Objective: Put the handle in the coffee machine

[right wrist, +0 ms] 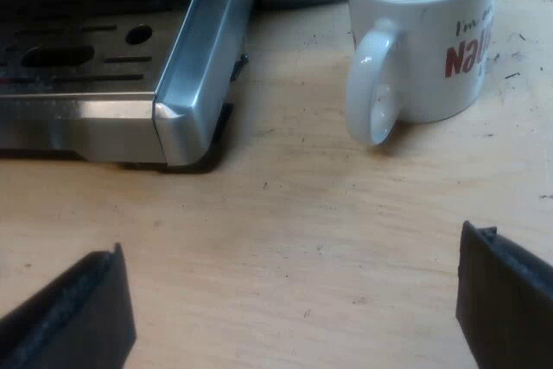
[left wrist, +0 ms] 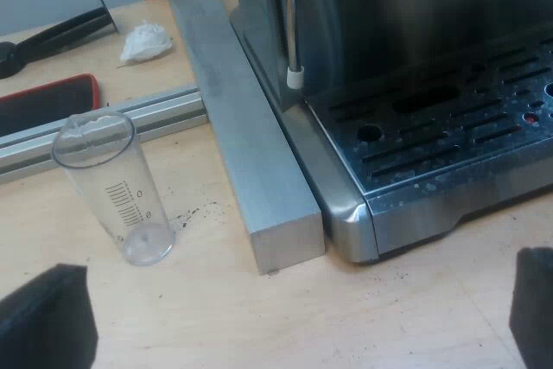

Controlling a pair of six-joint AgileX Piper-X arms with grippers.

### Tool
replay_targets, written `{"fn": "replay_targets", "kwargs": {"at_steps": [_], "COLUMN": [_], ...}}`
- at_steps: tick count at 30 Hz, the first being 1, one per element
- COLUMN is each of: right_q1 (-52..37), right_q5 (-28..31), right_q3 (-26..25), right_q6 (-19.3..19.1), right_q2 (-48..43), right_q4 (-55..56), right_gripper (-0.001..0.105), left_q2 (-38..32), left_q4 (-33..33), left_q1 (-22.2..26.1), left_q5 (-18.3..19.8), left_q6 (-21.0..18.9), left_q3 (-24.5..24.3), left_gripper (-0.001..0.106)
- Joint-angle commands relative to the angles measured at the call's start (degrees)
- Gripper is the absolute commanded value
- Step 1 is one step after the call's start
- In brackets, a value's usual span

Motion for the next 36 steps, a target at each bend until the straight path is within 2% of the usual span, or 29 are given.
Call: {"fn": "replay_targets", "kwargs": {"at_steps": [1, 9, 18, 26, 29, 36], "right_q1": [0.09, 0.09, 0.09, 0.09, 0.09, 0.09], "right_q5": [-0.14, -0.01, 5.19, 5.30, 3.94, -0.98], "right_q3": [-0.37, -0.37, -3.08, -10.05, -12.77, -19.17], "right_q6": [0.28, 0.28, 0.28, -0.31, -2.21, -6.77], "right_q2": [-2.62, -2.62, -2.30, 3.51, 6.75, 16.32], "right_q4": [-0.79, -0.79, -0.24, 6.20, 7.03, 8.66], "right_gripper": [0.078, 0.078, 0.078, 0.078, 0.078, 0.078], "left_q2": [-7.78, -7.78, -7.78, -7.78, -7.78, -7.78], "left_q4": [-0.87, -0.87, -0.87, -0.87, -0.87, -5.81], "left_q1": [-0.28, -0.28, 2.58, 3.08, 3.53, 3.08], "left_q5": [-0.52, -0.52, -0.52, -0.83, -0.83, 3.96], "left_q6": [-0.60, -0.60, -0.60, 0.83, 1.16, 1.16], "left_q3": [-0.20, -0.20, -0.20, -0.20, -0.20, 1.41], "left_gripper": [0.105, 0.105, 0.105, 0.105, 0.105, 0.105]}}
